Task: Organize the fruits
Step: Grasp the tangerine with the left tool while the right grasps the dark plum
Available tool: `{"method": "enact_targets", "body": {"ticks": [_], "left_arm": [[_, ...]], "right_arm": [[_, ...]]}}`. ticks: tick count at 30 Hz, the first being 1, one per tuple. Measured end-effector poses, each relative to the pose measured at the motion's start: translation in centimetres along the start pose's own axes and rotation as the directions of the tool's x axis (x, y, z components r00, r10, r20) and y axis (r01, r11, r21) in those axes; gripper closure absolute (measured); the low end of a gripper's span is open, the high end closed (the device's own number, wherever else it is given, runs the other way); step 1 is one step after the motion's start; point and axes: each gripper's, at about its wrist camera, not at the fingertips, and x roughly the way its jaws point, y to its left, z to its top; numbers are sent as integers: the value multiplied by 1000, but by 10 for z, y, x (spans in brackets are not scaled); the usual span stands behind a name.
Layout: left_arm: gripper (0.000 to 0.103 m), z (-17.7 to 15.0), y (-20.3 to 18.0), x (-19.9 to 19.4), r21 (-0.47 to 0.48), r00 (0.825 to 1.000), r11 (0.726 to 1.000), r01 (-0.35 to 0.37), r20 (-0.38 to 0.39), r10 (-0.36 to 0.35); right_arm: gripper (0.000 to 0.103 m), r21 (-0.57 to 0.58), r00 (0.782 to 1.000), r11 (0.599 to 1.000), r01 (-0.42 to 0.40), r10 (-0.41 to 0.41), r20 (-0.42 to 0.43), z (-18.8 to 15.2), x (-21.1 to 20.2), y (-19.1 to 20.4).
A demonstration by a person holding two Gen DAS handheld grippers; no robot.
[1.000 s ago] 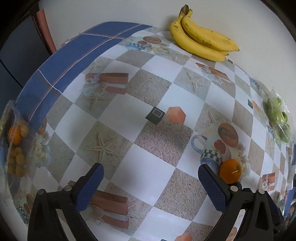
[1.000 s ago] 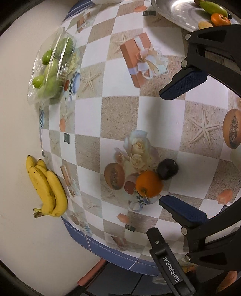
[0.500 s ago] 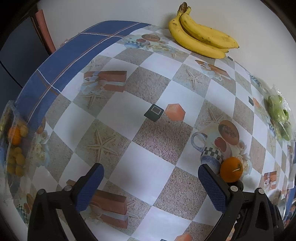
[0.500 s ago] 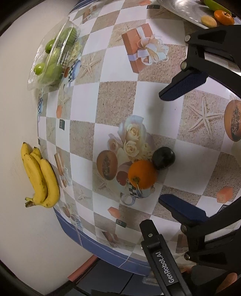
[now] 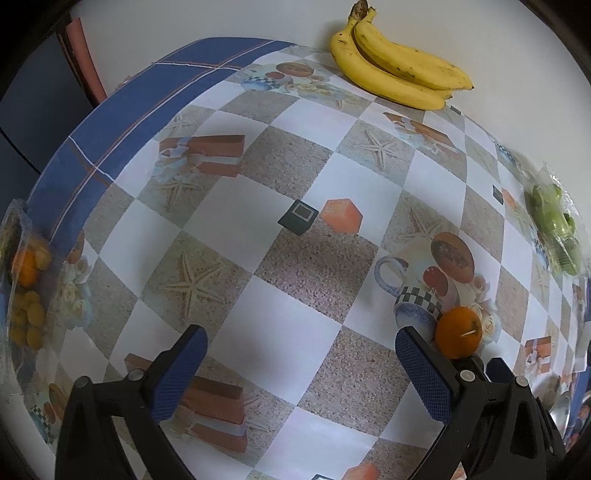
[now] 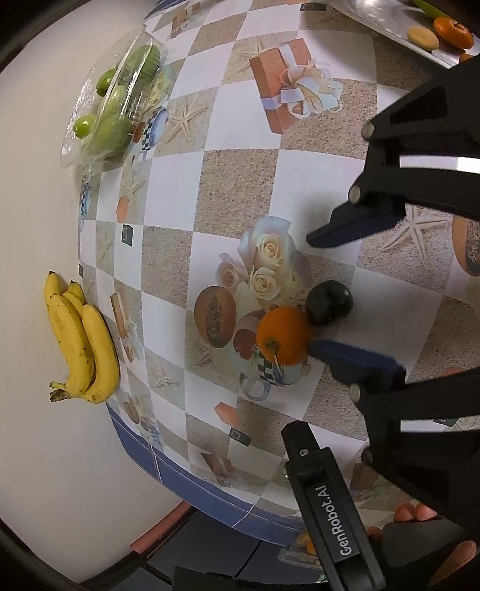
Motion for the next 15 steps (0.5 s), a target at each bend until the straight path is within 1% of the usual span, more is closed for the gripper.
{"method": "enact_targets", "body": {"ticks": [2,4,6,8,11,15], "left_arm": [[0,0,0,0,-2,1000,1000,1,0,-1],[0,0,0,0,-4,1000,1000,2,1,-2],[0,0,0,0,-5,1000,1000,3,1,-3],[0,0,1,-1,-5,1000,1000,2,1,-2],[0,0,1,-1,-5,1000,1000,3,2,-3],[0,0,1,-2,-8,1000,1000,3,4,-3]], "right_arm": [[58,-4,1000,1000,1,-1,-4,0,1,1],[67,-2,1000,1000,2,-2,-7,-1,2,1],[70,1,1000,1000,-10,10,-11,-1,2,1],[76,-5,1000,1000,-12,12,-11,-1,2,3],[76,-18,1000,1000,-5,5,-13,-1,1,5],[76,-4,1000,1000,-15,15,-16,-1,-1,3]]}}
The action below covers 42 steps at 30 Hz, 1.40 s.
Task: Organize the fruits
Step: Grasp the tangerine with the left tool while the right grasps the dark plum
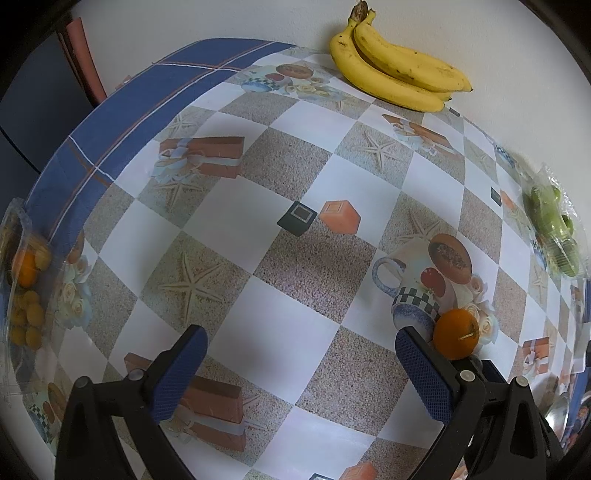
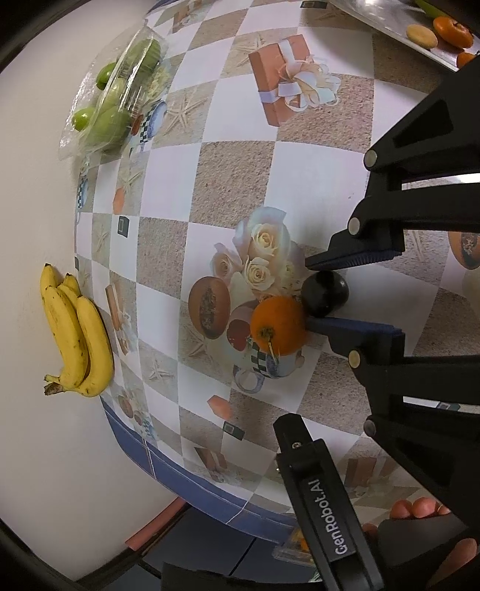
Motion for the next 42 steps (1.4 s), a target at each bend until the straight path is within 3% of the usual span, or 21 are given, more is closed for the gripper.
{"method": "enact_targets", "body": {"ticks": [12,26,32,42], "left_arm": [[0,-2,-14,-9,13,998,999,44,45,-45],[0,-11,-56,-10,160,994,985,69,69,-81],[7,-18,-74,-11,209,987,970,128,69,-146],[21,-24,-98,-5,271,982,950,152,68,-177]], "right_arm": [[76,91,999,995,36,-36,4,6,-18,-33],[76,213,998,975,54,-61,23,7,-43,-81],[76,226,998,973,54,-56,3,4,-41,-85],[76,232,999,972,43,-46,6,3,-44,-87]]}}
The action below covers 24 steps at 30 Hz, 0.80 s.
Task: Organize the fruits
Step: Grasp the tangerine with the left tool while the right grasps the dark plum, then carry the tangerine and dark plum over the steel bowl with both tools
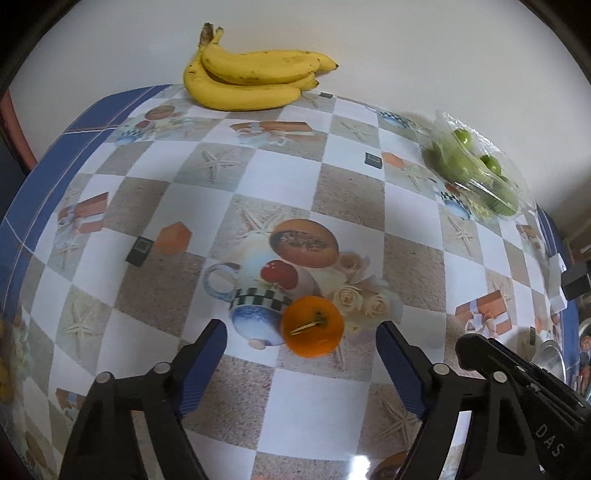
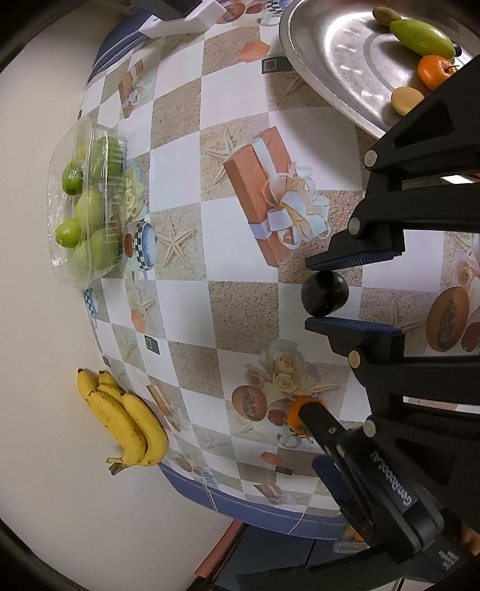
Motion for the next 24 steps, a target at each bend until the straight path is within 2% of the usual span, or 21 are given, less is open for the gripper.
{"method": "enact_targets", "body": {"ticks": [6,10,14,17,21,24], "left_arm": [[35,1,-6,7,12,1000,1000,3,-8,-3],[39,1,-8,9,6,1000,1000,-9,-7,9],[50,2,-7,11,-7,1000,1000,-20,-6,20],[52,2,-5,12,-23,1000,999,-30,-5,30],[63,2,-5,10,-27,1000,999,-19,1,19],[63,2,-5,8,-24,999,999,-35,4,35]], "right_arm": [[76,1,1000,1000,-2,2,-2,0,0,0],[76,3,1000,1000,-5,5,-3,0,0,-2],[76,8,1000,1000,-7,7,-5,0,0,-3],[76,10,1000,1000,-10,10,-4,0,0,-3],[76,9,1000,1000,-9,9,-10,0,0,-3],[76,10,1000,1000,-9,9,-12,0,0,-3]]}}
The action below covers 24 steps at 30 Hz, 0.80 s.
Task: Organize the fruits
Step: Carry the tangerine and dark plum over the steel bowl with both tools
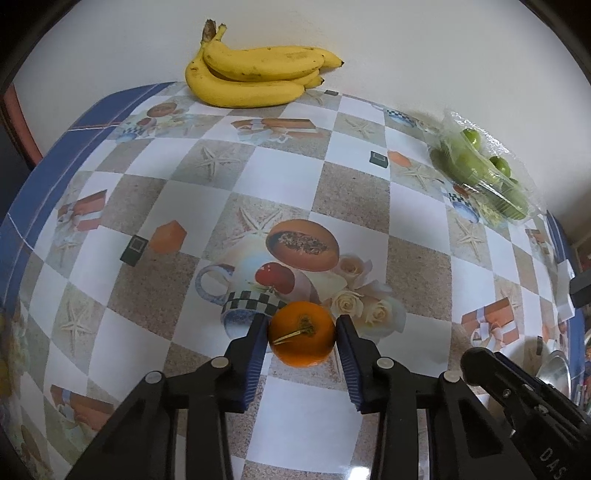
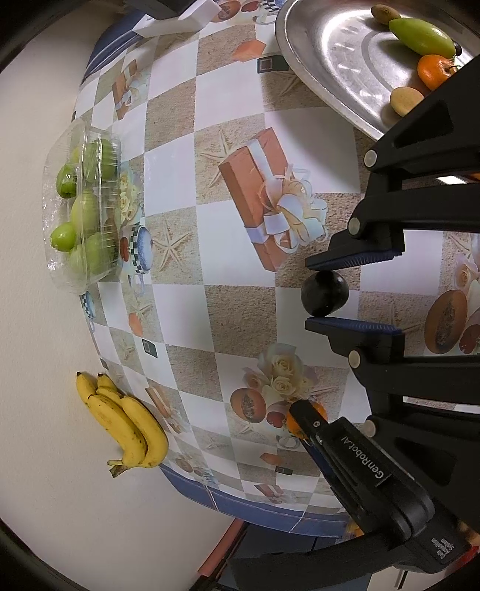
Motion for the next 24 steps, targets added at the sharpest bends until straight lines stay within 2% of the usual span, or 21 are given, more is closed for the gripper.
{"method": "enact_targets", "body": {"ticks": [5,13,24], "left_arm": [[63,1,2,-3,-14,1000,1000,10,-2,-10],[63,-1,-1,-30,-20,1000,1000,13,23,-13],[63,-25,-14,-67,14,999,1000,22,35,-22]], "right_arm": [[76,1,1000,1000,-1,1,4,0,-3,0],[76,0,1000,1000,5,-5,6,-5,-16,-1],[76,-20,999,999,25,-25,45,-22,-58,-4]]}}
